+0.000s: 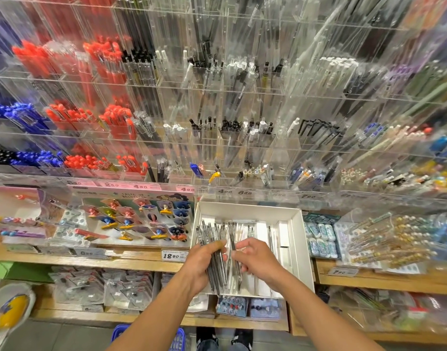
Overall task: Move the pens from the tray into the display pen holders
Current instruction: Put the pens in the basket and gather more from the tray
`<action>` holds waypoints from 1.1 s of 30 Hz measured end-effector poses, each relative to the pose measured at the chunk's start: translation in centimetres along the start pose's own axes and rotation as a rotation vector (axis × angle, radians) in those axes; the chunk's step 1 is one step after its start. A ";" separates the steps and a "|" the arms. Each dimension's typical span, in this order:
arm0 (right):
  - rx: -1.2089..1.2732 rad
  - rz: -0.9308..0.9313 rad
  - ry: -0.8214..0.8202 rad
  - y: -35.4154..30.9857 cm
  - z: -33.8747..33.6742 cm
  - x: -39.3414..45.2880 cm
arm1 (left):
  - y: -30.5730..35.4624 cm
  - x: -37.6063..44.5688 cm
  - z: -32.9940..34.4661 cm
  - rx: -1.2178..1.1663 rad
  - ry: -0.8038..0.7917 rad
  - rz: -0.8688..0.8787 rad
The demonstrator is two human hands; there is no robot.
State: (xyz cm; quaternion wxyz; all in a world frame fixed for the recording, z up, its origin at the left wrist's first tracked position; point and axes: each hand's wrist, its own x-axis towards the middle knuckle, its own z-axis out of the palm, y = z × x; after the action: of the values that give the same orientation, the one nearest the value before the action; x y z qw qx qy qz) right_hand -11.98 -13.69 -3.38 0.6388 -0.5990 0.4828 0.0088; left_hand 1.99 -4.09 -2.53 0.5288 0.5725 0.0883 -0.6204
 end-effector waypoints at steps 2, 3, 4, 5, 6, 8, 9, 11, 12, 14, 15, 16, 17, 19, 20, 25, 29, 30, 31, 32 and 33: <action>0.028 -0.061 -0.059 -0.3 0.6 -0.8 | 0.1 -0.1 0.2 -0.015 -0.040 -0.006; 0.024 -0.081 -0.067 -0.3 1.0 -1.0 | 0.1 0.0 0.3 -0.026 -0.048 -0.009; 0.012 -0.091 -0.061 -0.5 1.4 -1.3 | 0.0 0.1 0.3 -0.035 -0.047 -0.013; 0.012 -0.107 -0.054 -0.3 1.8 -1.1 | 0.0 0.1 0.3 -0.040 -0.044 -0.014; 0.004 -0.119 -0.051 -0.5 2.0 -1.2 | 0.0 0.2 0.3 -0.037 -0.043 -0.013; -0.017 -0.151 -0.062 -0.6 2.1 -1.1 | 0.0 0.3 0.2 -0.012 -0.040 -0.008; -0.022 -0.157 -0.078 -0.6 1.9 -1.0 | 0.0 0.3 0.1 0.002 -0.034 -0.004; 0.001 -0.134 -0.102 -0.7 1.1 -0.6 | 0.1 0.4 -0.2 0.025 -0.027 0.005; 0.009 -0.101 -0.075 -0.6 0.6 -0.2 | 0.2 0.4 -0.3 0.031 -0.030 0.007; -0.041 0.015 0.066 0.2 -0.2 0.9 | 0.4 0.5 -0.6 0.027 -0.042 0.000; -0.116 0.086 0.140 0.8 -0.4 1.5 | 0.4 0.5 -0.7 0.016 -0.050 -0.005; -0.212 0.155 0.174 1.4 -0.5 2.1 | 0.4 0.5 -0.8 -0.001 -0.060 -0.012; -0.308 0.206 0.163 1.9 -0.4 2.7 | 0.5 0.5 -1.0 -0.018 -0.075 -0.020; -0.508 0.266 0.102 2.7 0.4 3.2 | 0.5 0.4 -1.1 -0.049 -0.111 -0.036; -0.593 0.278 0.103 2.8 0.9 3.3 | 0.4 0.4 -1.1 -0.062 -0.124 -0.039; -0.708 0.272 0.200 3.9 3.1 4.5 | 0.7 0.1 -1.0 -0.089 -0.121 -0.023; -0.699 0.301 0.234 4.0 3.6 5.0 | 0.8 -0.2 -1.2 -0.090 -0.128 -0.024; -0.687 0.304 0.236 4.0 3.7 5.2 | 0.9 -0.3 -1.2 -0.091 -0.125 -0.019; -0.686 0.311 0.233 4.0 3.7 5.2 | 0.9 -0.4 -1.1 -0.093 -0.126 -0.019; -0.690 0.318 0.224 4.0 3.7 5.2 | 0.9 -0.4 -1.0 -0.093 -0.126 -0.019; -0.695 0.312 0.215 3.9 3.7 5.3 | 1.0 -0.5 -1.0 -0.092 -0.127 -0.016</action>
State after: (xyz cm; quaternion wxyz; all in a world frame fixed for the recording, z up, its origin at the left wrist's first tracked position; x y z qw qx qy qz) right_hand -9.25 -12.75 -10.35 0.3347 -0.6965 0.6003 0.2063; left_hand 3.24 -3.54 -1.97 0.5539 0.5065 0.0877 -0.6550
